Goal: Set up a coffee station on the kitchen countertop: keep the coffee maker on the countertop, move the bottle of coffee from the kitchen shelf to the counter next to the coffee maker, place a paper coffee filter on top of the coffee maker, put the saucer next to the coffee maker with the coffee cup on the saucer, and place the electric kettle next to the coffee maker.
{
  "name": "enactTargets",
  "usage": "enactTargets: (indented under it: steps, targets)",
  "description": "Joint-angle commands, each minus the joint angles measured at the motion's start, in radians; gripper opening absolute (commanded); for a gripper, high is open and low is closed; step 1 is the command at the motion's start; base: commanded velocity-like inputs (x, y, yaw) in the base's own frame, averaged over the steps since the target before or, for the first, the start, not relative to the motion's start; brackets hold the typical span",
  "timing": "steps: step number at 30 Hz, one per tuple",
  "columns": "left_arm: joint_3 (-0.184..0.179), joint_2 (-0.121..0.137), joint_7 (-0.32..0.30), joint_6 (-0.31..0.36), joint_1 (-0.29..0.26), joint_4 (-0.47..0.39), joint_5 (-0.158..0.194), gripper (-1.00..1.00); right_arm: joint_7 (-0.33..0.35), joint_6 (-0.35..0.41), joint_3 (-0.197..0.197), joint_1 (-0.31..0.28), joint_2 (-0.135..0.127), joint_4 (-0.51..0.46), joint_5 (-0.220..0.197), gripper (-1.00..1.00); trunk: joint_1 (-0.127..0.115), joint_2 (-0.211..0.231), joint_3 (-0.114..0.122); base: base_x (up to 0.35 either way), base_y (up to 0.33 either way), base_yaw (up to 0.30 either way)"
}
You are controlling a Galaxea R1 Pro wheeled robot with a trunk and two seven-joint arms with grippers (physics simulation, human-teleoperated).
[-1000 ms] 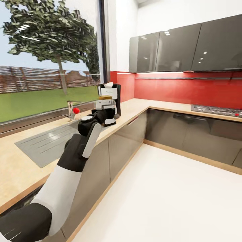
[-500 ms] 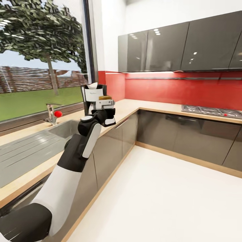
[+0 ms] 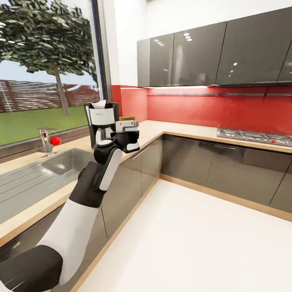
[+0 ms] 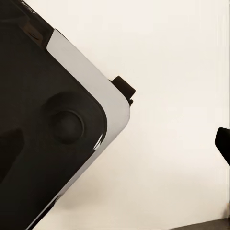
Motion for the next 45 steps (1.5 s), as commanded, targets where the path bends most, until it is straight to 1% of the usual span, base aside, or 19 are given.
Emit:
enactTargets:
  steps: [1,17,22,40,45]
  targets:
    - [-0.001,0.0,0.009,0.003,-0.001,-0.001,0.009,-1.0,0.0,-0.008,0.005,-0.001,0.0,0.003,0.0,1.0,0.0,-0.001,-0.001,0.262,-0.211,0.0]
    - [-0.001,0.0,0.009,0.002,-0.001,-0.001,0.009,-1.0,-0.001,-0.008,0.006,-0.001,0.0,0.002,0.0,1.0,0.0,-0.001,-0.001,0.262,-0.211,0.0]
    - [-0.001,0.0,0.01,0.001,-0.001,-0.001,0.009,-1.0,-0.001,-0.008,0.005,-0.001,0.001,0.002,0.0,1.0,0.0,-0.001,-0.001,0.133,-0.079,0.025]
    - [-0.001,0.0,0.011,0.001,-0.001,-0.001,0.009,-1.0,-0.002,-0.008,0.005,-0.001,0.002,0.001,0.0,1.0,0.0,-0.001,-0.001,0.009,-0.005,0.245]
    - [-0.001,0.0,0.011,0.001,-0.001,-0.001,0.009,-1.0,-0.016,-0.007,0.004,-0.001,0.001,0.001,0.0,1.0,0.0,-0.001,-0.001,0.0,0.0,0.098]
